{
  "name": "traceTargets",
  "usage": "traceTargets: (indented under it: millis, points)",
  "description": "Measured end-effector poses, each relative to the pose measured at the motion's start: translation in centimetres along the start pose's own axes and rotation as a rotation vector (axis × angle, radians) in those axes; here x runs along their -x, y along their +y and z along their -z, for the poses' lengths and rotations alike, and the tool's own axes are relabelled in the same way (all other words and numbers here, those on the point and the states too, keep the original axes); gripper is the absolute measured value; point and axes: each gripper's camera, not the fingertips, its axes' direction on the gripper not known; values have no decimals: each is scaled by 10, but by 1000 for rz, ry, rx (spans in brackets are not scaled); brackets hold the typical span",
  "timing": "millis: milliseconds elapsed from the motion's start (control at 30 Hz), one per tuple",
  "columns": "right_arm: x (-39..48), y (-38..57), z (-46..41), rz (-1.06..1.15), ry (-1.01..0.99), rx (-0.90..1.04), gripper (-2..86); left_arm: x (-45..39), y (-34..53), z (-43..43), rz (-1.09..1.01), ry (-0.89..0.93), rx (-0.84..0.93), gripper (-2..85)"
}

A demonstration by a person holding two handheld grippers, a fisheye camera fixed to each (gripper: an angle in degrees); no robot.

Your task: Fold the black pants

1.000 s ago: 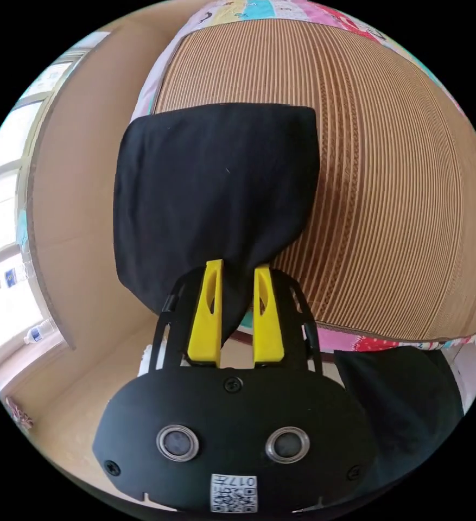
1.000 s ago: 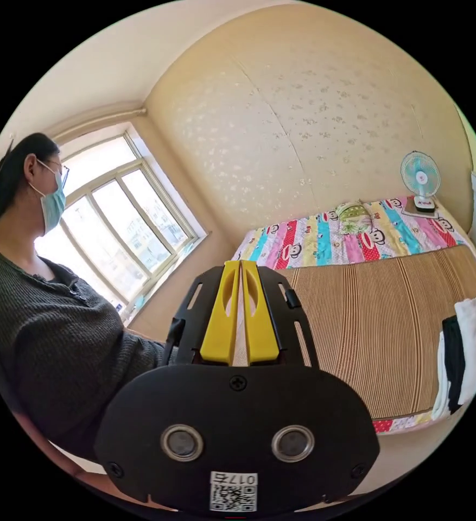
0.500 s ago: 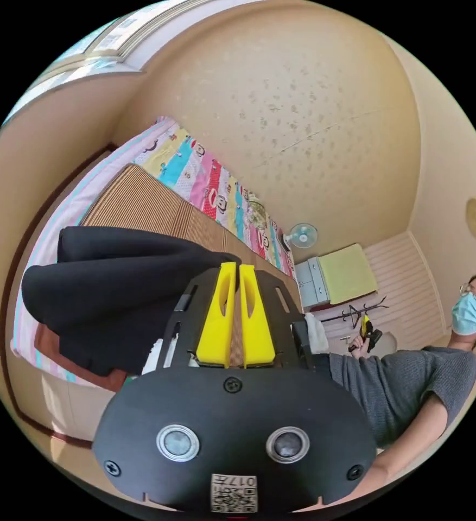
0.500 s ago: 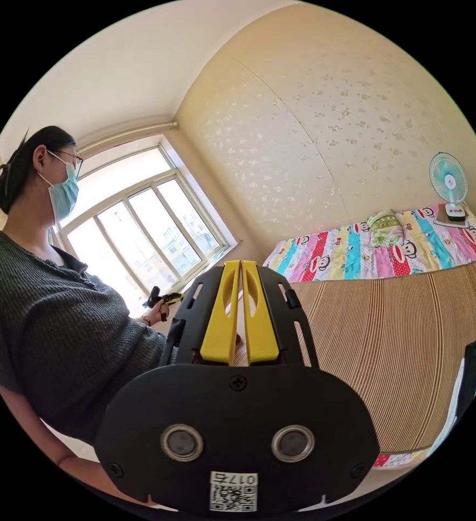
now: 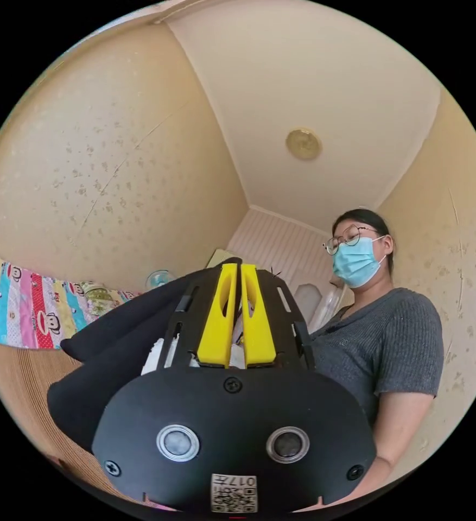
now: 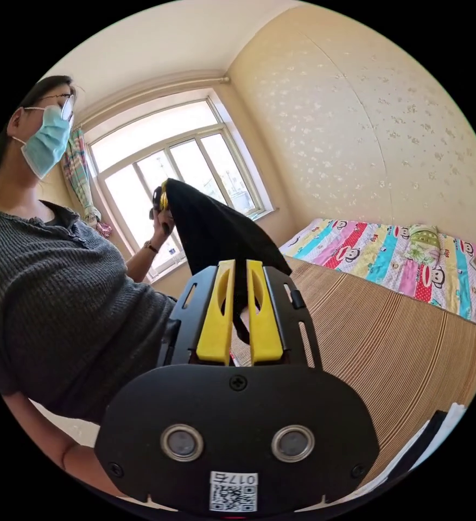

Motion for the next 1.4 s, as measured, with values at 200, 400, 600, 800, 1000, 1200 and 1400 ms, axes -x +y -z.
traceTargets:
  millis: [200, 400, 600, 800, 1000, 1200, 1400]
  points:
    - [-2, -29, -46, 45, 265, 258, 191, -29, 9, -134, -58, 190, 82, -5]
    - [-18, -72, -5, -83, 509, 161, 94, -58, 54, -194, -127, 274, 249, -4]
    - [7, -133, 100, -43, 654, -236, 88, -95, 119, -194, -277, 136, 521, 0]
    - [-38, -184, 190, -12, -40, -610, 87, -41, 244, -244, -52, -144, 917, 2]
    - [-96, -194, 178, 73, -949, -885, 86, 40, 277, -208, 248, 175, 424, 8]
    - [-79, -220, 122, 98, -1451, -850, 86, 87, 253, -159, 279, -30, 289, 87]
    - [-66, -218, 70, 46, -1637, -768, 86, 133, 218, -150, 378, 270, 220, 132]
